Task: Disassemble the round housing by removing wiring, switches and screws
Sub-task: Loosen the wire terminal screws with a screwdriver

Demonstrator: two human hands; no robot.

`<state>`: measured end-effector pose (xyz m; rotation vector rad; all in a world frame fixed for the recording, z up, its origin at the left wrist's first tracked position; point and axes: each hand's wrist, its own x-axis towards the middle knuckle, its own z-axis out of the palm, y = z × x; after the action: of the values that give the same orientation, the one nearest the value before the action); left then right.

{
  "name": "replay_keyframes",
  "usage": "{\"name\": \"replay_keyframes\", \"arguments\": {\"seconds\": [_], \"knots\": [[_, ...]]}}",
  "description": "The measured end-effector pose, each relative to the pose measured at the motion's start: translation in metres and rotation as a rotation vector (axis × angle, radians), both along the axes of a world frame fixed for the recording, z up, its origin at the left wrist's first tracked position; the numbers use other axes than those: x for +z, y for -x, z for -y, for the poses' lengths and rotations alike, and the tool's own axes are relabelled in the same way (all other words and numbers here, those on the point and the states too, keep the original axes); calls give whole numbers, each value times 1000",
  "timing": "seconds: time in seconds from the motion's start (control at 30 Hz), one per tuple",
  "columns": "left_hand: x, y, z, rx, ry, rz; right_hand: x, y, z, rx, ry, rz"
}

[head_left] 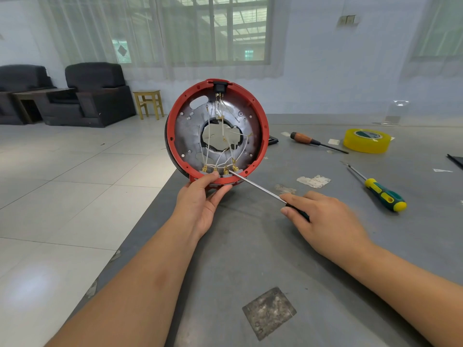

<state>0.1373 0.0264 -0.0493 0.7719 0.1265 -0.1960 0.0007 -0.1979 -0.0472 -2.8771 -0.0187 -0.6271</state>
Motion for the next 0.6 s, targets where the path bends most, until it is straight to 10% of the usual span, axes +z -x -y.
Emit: {"name": "replay_keyframes", "arguments": {"seconds": [0.6], "knots": [[2, 4, 0, -22, -7, 25, 0, 3, 1, -10, 26, -2]]}}
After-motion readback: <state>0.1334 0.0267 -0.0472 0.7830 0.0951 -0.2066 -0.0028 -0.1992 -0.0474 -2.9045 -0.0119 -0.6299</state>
